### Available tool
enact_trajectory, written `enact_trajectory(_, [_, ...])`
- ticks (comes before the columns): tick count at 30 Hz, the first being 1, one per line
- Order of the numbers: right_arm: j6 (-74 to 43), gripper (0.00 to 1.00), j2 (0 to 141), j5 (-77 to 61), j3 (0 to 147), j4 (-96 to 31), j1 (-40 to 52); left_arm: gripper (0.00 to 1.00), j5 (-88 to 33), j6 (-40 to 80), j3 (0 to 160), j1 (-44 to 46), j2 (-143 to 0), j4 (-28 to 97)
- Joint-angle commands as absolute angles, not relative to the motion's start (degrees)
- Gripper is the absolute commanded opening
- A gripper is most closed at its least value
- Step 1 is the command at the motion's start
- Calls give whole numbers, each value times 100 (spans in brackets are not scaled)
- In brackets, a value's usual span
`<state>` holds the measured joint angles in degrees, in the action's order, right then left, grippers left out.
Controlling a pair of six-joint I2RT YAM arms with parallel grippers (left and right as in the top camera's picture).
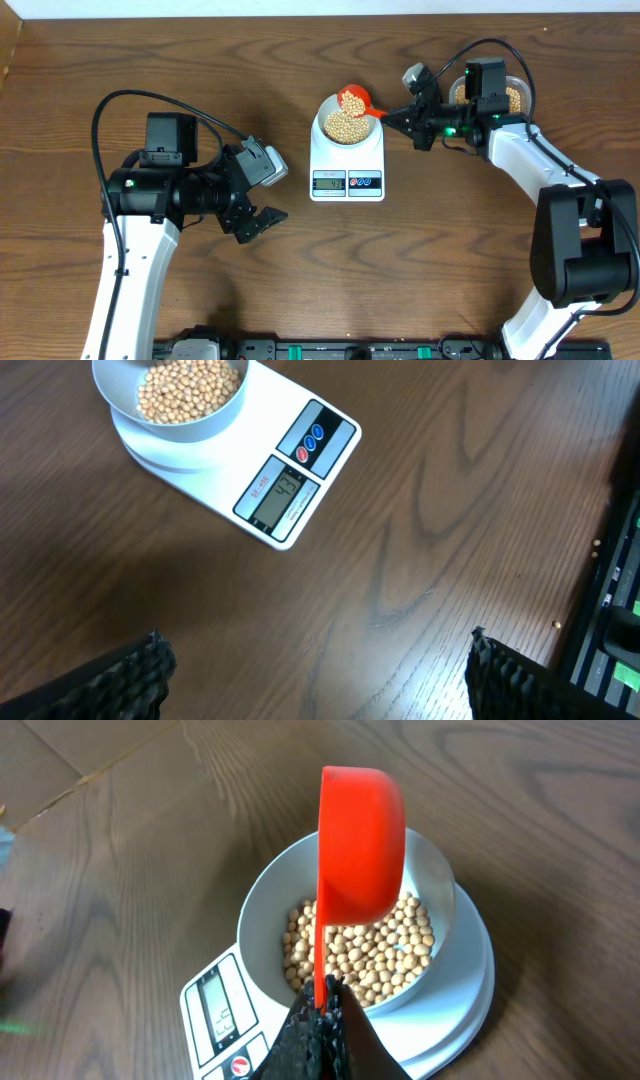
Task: Scoop item into bowl and weigh 50g on scale
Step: 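Tip the red scoop over the bowl to pour remaining soybeans, then hold the empty red scoop above the bowl while the scale settles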
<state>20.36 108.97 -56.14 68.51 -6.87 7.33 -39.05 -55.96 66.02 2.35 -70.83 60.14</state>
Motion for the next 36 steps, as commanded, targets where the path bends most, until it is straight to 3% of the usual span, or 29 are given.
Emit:
enact_trajectory(1, [2126, 1, 10779, -5752, 6851, -749, 755, 95, -3920, -5675, 6694, 215, -7105, 6034])
enact_trajectory(36, [2128, 1, 10532, -5284, 6855, -956, 840, 95, -3920, -5675, 6694, 215, -7105, 6034])
